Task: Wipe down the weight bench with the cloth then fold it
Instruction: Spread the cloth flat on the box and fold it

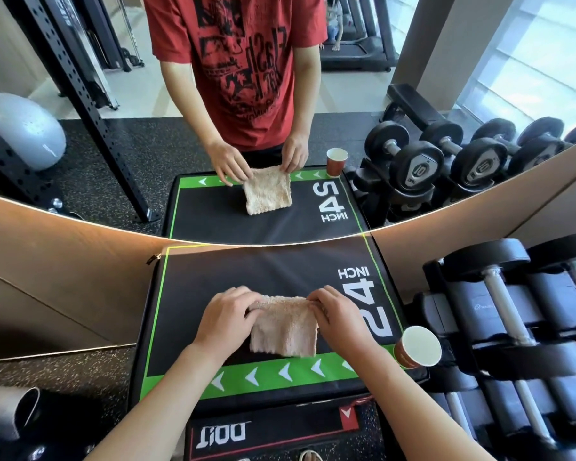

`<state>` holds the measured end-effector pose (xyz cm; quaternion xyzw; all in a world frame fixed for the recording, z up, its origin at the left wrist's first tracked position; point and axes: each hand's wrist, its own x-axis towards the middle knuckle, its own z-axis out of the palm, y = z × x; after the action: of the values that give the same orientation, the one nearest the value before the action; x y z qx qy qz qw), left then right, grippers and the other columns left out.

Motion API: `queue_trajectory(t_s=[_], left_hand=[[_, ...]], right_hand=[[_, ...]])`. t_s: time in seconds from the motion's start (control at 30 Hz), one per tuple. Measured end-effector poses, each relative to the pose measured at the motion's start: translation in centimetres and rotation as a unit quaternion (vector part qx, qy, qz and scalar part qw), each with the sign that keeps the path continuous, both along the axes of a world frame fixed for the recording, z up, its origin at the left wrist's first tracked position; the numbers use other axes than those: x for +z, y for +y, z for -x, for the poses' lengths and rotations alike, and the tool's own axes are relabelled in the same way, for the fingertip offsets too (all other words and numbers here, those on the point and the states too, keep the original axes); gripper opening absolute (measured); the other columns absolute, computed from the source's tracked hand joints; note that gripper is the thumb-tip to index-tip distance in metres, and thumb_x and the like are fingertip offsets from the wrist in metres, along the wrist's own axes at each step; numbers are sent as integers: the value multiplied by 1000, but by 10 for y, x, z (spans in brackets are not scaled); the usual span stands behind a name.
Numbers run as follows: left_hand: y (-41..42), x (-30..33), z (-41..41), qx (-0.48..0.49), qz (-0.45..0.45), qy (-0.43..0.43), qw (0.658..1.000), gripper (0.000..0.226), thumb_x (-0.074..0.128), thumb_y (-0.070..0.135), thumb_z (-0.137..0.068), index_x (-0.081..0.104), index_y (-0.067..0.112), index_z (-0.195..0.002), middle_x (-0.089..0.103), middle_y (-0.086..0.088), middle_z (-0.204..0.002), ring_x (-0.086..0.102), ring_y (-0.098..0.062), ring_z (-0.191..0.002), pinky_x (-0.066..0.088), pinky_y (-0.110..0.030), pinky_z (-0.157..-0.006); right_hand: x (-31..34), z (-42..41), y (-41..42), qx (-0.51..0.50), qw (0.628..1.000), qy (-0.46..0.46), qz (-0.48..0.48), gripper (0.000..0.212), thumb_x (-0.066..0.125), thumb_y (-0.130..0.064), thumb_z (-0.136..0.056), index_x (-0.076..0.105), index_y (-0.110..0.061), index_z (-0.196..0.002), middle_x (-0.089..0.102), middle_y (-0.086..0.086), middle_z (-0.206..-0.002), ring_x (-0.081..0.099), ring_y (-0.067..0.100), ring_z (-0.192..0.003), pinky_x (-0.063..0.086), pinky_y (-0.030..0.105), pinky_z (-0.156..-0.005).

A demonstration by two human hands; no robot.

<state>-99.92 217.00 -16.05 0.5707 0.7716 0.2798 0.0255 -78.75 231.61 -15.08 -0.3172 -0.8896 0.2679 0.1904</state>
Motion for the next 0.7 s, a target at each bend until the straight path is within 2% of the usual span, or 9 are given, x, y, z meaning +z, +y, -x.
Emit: queue_trajectory(t_s=[0.17, 0.27, 0.33, 0.4, 0.47, 0.5, 0.57, 0.63, 0.7], left_hand=[[23, 39, 14, 24, -135, 45, 990, 19, 82, 11, -80, 77, 20, -96, 71, 9, -99, 66, -21, -90, 50, -39, -75], [14, 39, 11, 28, -173, 66, 982, 12, 81, 13, -84, 78, 19, -95, 71, 8, -104, 65, -21, -97, 49, -39, -82], [-3, 18, 0, 24, -148, 50, 987, 15, 82, 9, -82, 77, 19, -92, 70, 8, -105, 64, -21, -99, 49, -40, -85], [-28, -15, -16, -6, -70, 10, 997, 21, 83, 11, -78, 76, 25, -91, 69, 12, -104, 63, -16, -100, 51, -42, -85], [-55, -45, -34, -56, 18, -41, 997, 12, 82, 33, -78, 73, 33, -85, 67, 21, -98, 59, -6, -97, 53, -42, -84], [-65, -54, -42, -65, 54, -64, 994, 15, 78, 48, -79, 73, 34, -83, 67, 24, -95, 57, -1, -95, 53, -38, -86], [-77, -64, -54, -56, 68, -90, 992, 26, 70, 59, -83, 75, 34, -84, 65, 27, -93, 57, 4, -95, 52, -32, -90], [-76, -61, -59, -26, 39, -101, 994, 21, 67, 51, -89, 76, 31, -93, 64, 26, -100, 57, 3, -98, 52, -30, -92], [-68, -60, -58, -7, 22, -87, 996, 22, 71, 42, -89, 75, 29, -107, 63, 20, -115, 57, -3, -109, 50, -31, -99]], right_hand=[[41, 18, 16, -29, 994, 93, -56, 18, 64, -2, -89, 68, -15, -101, 62, -8, -102, 61, 11, -86, 46, 21, -73], [46, 18, 13, -13, 989, 108, -102, 19, 65, 1, -85, 68, -12, -99, 62, -6, -106, 61, 15, -93, 47, 23, -77], [27, 8, 4, 9, 991, 78, -111, 21, 65, 2, -81, 66, -14, -95, 60, -5, -104, 60, 18, -91, 49, 29, -77], [-5, -12, -9, 35, 996, 6, -82, 22, 65, 1, -77, 64, -18, -89, 58, -8, -100, 56, 18, -86, 50, 34, -74], [-37, -35, -27, 70, 992, -102, -33, 18, 64, -8, -77, 62, -25, -85, 54, -14, -102, 53, 15, -92, 51, 38, -78], [-49, -46, -36, 81, 986, -147, -18, 14, 63, -16, -77, 62, -28, -84, 52, -18, -106, 52, 12, -97, 50, 37, -81], [-62, -59, -49, 70, 985, -155, 5, 9, 60, -29, -73, 62, -31, -82, 51, -21, -105, 51, 10, -99, 49, 34, -81], [-62, -57, -54, 42, 992, -120, 10, 14, 58, -33, -75, 64, -30, -87, 50, -20, -102, 50, 9, -95, 49, 33, -80], [-59, -47, -52, 29, 994, -103, -2, 24, 56, -32, -84, 65, -28, -105, 51, -17, -110, 50, 11, -100, 49, 32, -85]])
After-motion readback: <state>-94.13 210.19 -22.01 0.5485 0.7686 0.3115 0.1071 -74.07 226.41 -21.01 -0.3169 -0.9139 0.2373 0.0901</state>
